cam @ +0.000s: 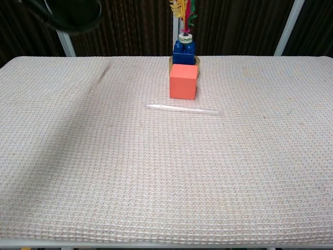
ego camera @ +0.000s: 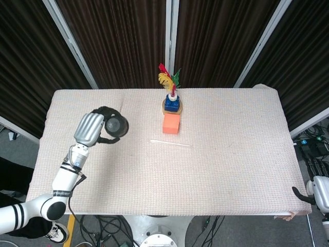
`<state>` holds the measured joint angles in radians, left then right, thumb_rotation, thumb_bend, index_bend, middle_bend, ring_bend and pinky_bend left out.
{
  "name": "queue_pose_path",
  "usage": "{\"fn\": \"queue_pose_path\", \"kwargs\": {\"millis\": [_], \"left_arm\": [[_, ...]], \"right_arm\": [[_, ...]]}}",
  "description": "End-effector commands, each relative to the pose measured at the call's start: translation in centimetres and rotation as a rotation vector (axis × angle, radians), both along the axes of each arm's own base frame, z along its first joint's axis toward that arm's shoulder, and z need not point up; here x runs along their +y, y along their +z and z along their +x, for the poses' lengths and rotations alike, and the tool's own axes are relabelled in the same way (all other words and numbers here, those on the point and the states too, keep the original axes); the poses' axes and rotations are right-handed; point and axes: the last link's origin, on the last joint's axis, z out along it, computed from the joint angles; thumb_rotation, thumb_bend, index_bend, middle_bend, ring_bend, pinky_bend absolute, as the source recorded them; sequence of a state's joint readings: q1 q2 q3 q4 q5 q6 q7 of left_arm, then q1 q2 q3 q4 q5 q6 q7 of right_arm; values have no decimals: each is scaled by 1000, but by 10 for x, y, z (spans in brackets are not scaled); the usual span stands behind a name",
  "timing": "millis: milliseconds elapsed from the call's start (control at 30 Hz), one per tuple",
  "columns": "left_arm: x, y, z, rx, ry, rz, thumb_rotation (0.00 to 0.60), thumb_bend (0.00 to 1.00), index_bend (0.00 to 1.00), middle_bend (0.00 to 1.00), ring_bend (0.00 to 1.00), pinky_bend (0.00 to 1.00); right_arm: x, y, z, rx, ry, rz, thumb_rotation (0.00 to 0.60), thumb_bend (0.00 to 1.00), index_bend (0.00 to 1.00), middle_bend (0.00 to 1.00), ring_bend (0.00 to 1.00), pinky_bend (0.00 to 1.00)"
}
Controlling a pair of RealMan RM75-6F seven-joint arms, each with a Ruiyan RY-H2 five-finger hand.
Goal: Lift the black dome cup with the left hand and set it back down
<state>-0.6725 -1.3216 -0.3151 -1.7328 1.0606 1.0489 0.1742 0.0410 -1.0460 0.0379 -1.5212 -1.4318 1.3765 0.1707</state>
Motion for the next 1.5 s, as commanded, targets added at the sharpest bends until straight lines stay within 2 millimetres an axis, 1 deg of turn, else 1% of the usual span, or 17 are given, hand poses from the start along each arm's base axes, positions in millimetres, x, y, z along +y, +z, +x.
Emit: {"fn": "queue_pose_path", "kwargs": {"millis": [33,67,167,200,300,367,433,467,533,667,700,800,867,1100,1200,1367,1500], "left_arm": [[3,-57,-59,85,207,-284,600,258,474,524,244,321],[7,-52,-54,87,189,-267,600,258,474,524,244,320],[15,-20,-16,41,58,-111,600,258,474,524,244,319],[14,-4,3,4,-16,-26,600,258,475,524,244,318],[4,31,43,-111,-171,127,600,255,475,524,244,318],[-5,46,57,-181,-236,188,600,254,475,524,244,317],[-9,49,58,-207,-253,211,600,254,475,524,244,318],[-9,45,54,-199,-244,204,600,253,475,524,244,318],[-7,25,32,-126,-181,133,600,253,475,524,244,317],[-1,-35,-34,56,60,-149,600,251,478,524,252,303],[-2,-46,-45,89,100,-213,600,251,479,524,256,299],[-2,-66,-62,157,158,-331,600,250,478,524,259,287],[-1,-66,-60,164,156,-347,600,251,479,524,265,287],[-6,-50,-44,138,119,-328,600,251,480,524,274,287],[-11,-50,-40,102,114,-319,600,251,480,524,274,287],[-28,-71,-16,33,17,-332,600,252,481,524,294,288],[-39,-95,23,-9,-124,-316,600,252,482,524,294,288]], "right_arm": [[-1,0,0,1,1,-1,600,164,0,0,0,0],[-1,0,0,1,2,-3,600,163,0,0,0,0],[-1,1,-1,1,-1,-8,600,164,0,0,0,0],[0,1,-1,1,-4,-7,600,164,0,0,0,0],[0,-1,-3,0,-8,2,600,164,0,0,0,0],[0,-2,-3,0,-6,6,600,164,0,0,0,0],[-1,-2,-3,0,-5,8,600,163,0,0,0,0],[-1,-2,-3,0,-6,8,600,163,0,0,0,0],[-1,-3,-3,1,-7,9,600,164,0,0,0,0],[-1,-3,-3,1,-9,12,600,164,0,0,0,0],[-1,-3,-3,0,-8,13,600,164,0,0,0,0],[0,-3,-2,2,-6,11,600,164,0,0,0,0],[0,-3,-2,2,-7,10,600,163,0,0,0,0],[0,-3,-4,0,-10,11,600,164,0,0,0,0],[-1,-3,-4,-1,-9,10,600,163,0,0,0,0],[-1,-4,-5,2,-12,10,600,163,0,0,0,0],[-2,-6,-4,5,-15,18,600,163,0,0,0,0]]}}
